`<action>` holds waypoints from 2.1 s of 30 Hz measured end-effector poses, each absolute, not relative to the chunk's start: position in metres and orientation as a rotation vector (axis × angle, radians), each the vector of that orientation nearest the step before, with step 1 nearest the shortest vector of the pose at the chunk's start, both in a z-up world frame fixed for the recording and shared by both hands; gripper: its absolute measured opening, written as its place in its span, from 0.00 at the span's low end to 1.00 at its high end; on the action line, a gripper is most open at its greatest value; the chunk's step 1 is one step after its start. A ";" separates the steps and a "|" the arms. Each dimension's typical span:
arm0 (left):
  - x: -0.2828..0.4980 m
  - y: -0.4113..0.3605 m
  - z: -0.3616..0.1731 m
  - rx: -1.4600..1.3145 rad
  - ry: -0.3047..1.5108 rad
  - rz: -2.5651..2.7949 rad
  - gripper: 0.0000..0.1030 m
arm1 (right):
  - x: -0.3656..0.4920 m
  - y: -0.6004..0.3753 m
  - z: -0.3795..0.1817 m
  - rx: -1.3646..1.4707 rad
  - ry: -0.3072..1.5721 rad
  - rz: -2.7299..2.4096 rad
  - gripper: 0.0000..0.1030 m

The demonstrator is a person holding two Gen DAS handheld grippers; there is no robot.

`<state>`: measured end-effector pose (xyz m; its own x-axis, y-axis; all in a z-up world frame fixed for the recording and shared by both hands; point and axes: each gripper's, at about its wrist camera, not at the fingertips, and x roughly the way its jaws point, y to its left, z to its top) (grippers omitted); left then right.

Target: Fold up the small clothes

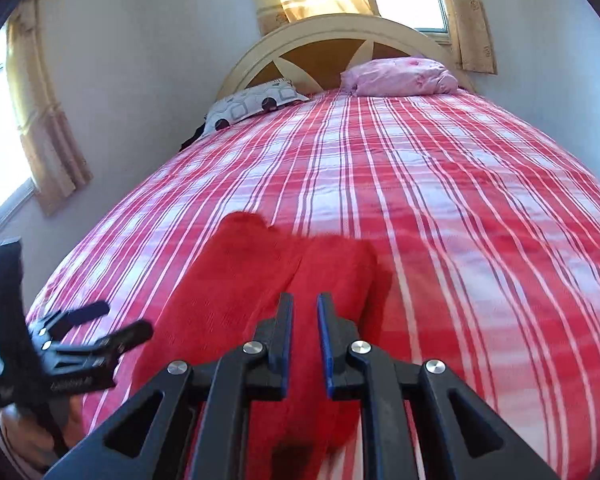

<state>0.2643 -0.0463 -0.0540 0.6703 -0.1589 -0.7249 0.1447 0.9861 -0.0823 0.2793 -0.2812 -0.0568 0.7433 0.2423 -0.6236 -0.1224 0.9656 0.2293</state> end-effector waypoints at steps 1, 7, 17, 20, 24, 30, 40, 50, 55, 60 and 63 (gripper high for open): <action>0.273 -0.048 -0.055 -0.026 0.829 -0.157 0.98 | 0.293 -0.281 -0.060 0.179 0.726 0.207 0.12; 0.299 -0.074 -0.072 0.017 0.883 -0.153 0.98 | 0.358 -0.291 -0.109 0.172 0.871 0.155 0.12; 0.299 -0.093 -0.084 0.097 0.879 -0.142 1.00 | 0.360 -0.327 -0.130 0.255 0.870 -0.072 0.55; 0.296 -0.094 -0.084 0.110 0.863 -0.129 1.00 | 0.347 -0.343 -0.126 0.378 0.847 0.000 0.55; 0.294 -0.093 -0.085 0.108 0.849 -0.123 1.00 | 0.307 -0.357 -0.116 0.500 0.774 0.023 0.55; 0.287 -0.080 -0.087 0.051 0.877 -0.159 1.00 | 0.276 -0.345 -0.133 0.508 0.780 0.078 0.55; 0.277 -0.046 -0.072 -0.137 0.895 -0.210 0.97 | 0.267 -0.361 -0.137 0.605 0.722 0.097 0.55; 0.328 -0.068 -0.093 -0.125 0.987 -0.227 0.97 | 0.295 -0.328 -0.122 0.610 0.753 0.226 0.60; 0.327 -0.065 -0.103 -0.199 0.995 -0.245 0.99 | 0.305 -0.309 -0.135 0.508 0.811 0.172 0.70; 0.328 -0.074 -0.104 -0.163 0.977 -0.253 1.00 | 0.303 -0.317 -0.141 0.562 0.782 0.192 0.70; 0.328 -0.077 -0.104 -0.141 0.975 -0.256 1.00 | 0.295 -0.322 -0.142 0.598 0.747 0.169 0.70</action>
<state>0.3284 -0.0772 -0.1040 0.5339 -0.2773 -0.7988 0.1513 0.9608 -0.2324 0.2950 -0.3222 -0.1416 0.7291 0.3499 -0.5882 0.0630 0.8215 0.5667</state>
